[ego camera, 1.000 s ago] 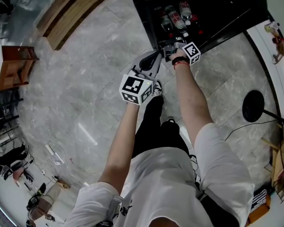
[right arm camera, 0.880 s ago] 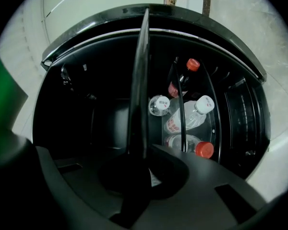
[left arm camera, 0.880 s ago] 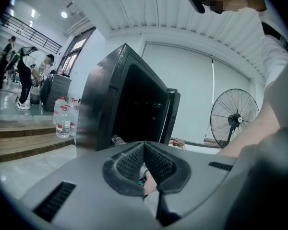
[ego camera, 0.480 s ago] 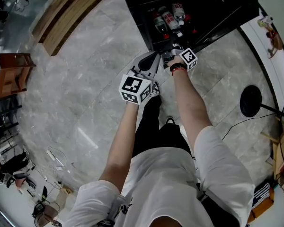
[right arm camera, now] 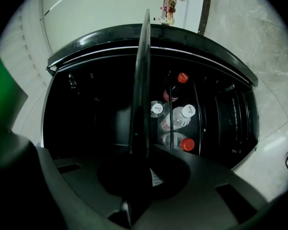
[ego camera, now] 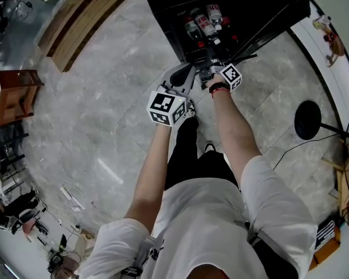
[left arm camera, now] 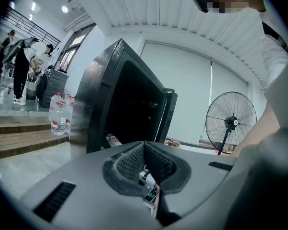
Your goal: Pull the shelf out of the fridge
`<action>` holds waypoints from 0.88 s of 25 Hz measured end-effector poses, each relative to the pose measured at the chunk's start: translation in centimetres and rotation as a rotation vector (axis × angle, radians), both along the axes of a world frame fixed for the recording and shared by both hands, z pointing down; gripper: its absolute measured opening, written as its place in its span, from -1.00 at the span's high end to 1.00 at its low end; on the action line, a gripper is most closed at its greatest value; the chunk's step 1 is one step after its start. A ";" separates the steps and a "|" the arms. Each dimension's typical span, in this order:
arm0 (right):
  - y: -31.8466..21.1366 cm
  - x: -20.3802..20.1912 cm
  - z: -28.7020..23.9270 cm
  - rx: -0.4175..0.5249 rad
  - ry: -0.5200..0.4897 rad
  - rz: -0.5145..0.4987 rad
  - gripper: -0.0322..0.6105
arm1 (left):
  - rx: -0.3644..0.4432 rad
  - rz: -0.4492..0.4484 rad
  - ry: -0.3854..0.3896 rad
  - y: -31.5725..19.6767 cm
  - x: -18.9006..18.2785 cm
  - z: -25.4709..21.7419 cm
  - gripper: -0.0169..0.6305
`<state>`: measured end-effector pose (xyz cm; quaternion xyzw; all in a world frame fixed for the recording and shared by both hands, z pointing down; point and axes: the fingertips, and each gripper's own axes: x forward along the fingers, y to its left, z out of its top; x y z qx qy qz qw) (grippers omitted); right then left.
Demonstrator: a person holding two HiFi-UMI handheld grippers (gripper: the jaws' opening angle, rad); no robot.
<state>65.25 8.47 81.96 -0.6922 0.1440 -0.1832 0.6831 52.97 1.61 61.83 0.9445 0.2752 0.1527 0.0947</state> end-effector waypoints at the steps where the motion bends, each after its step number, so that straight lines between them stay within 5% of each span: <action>1: 0.2 -0.4 -0.1 -0.002 -0.004 -0.003 0.77 | -0.004 0.003 -0.001 0.2 -0.1 -0.1 0.89; 12: 1.8 -3.3 -1.9 -0.029 -0.047 -0.060 0.82 | -0.012 -0.009 0.003 0.5 -0.3 -1.8 0.90; 22: 6.1 -12.0 -1.5 -0.154 -0.148 -0.116 0.82 | -0.012 -0.024 -0.009 1.1 -1.5 -3.1 0.90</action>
